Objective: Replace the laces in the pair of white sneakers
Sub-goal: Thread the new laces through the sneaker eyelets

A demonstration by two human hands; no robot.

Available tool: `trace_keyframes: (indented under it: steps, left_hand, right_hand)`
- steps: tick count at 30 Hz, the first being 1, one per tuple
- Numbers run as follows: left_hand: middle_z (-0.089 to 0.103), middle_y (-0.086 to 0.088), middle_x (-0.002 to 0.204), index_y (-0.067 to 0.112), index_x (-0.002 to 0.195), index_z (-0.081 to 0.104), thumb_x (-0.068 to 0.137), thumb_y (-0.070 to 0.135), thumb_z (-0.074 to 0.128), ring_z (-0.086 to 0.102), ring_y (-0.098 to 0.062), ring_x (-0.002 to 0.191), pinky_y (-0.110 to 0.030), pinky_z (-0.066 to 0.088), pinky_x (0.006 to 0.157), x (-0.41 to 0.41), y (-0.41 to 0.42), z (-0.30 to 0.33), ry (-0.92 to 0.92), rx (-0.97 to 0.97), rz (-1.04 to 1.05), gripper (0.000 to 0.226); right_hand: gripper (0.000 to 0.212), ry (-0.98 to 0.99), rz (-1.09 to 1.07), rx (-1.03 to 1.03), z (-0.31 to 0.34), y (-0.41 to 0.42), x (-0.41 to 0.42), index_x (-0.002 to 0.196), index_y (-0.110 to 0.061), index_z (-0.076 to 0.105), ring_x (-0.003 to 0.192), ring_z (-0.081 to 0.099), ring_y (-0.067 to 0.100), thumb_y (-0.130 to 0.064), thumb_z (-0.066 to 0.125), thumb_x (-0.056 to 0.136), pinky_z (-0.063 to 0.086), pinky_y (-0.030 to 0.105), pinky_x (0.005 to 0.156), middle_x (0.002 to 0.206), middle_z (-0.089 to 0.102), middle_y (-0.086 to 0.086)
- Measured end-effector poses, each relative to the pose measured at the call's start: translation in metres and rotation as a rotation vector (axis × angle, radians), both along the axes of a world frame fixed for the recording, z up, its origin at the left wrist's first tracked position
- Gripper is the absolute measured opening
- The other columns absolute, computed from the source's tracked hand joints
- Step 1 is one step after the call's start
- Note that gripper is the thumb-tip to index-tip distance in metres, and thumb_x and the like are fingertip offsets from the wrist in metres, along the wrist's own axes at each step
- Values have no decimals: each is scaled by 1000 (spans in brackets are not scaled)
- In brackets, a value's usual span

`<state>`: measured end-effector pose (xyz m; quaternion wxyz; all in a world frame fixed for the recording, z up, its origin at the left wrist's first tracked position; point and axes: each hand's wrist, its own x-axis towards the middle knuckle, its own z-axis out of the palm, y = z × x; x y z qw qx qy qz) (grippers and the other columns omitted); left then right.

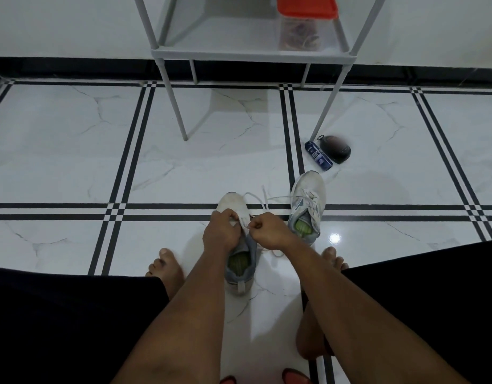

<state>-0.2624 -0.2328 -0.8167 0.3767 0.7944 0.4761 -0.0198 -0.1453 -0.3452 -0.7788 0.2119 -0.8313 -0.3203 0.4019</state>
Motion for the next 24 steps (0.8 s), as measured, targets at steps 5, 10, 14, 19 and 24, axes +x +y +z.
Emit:
trace_keyframes:
  steps: [5,10,14,19,24]
  left_hand:
    - [51,-4,122,28,106,63,101,32,57,63,-27,98,-35,47,77,6,-3,-3,33,93,-34,9]
    - [56,-6,121,17,107,63,105,33,51,64,-31,100,-44,54,86,9,0,-1,29,144,-105,21]
    - [64,-11,98,12,85,64,99,31,53,66,-32,83,-40,54,72,-10,13,0,-89,184,139,26]
    - [69,-12,86,6,77,67,97,29,54,67,-29,74,-29,44,63,-26,47,22,-202,180,538,33]
    - [69,12,93,27,84,65,94,14,64,64,-11,85,-26,50,73,-1,47,55,-262,54,-20,17]
  right_hand:
    - [15,10,-42,-11,5,-4,2,71,-5,74,76,75,31,-16,66,78,62,49,71,74,74,14]
    - [24,-30,-99,-109,7,1,7,66,0,65,64,74,29,-23,65,74,64,43,65,62,71,14]
    - [16,-40,-153,-157,16,6,7,66,-8,62,51,70,18,-16,63,80,53,25,51,56,71,8]
    - [6,41,-256,-198,23,4,5,75,-11,62,83,78,33,-13,62,81,65,34,71,66,73,12]
    - [66,-148,-37,-1,29,17,12,145,-13,54,133,55,33,-30,73,85,49,38,103,147,51,12]
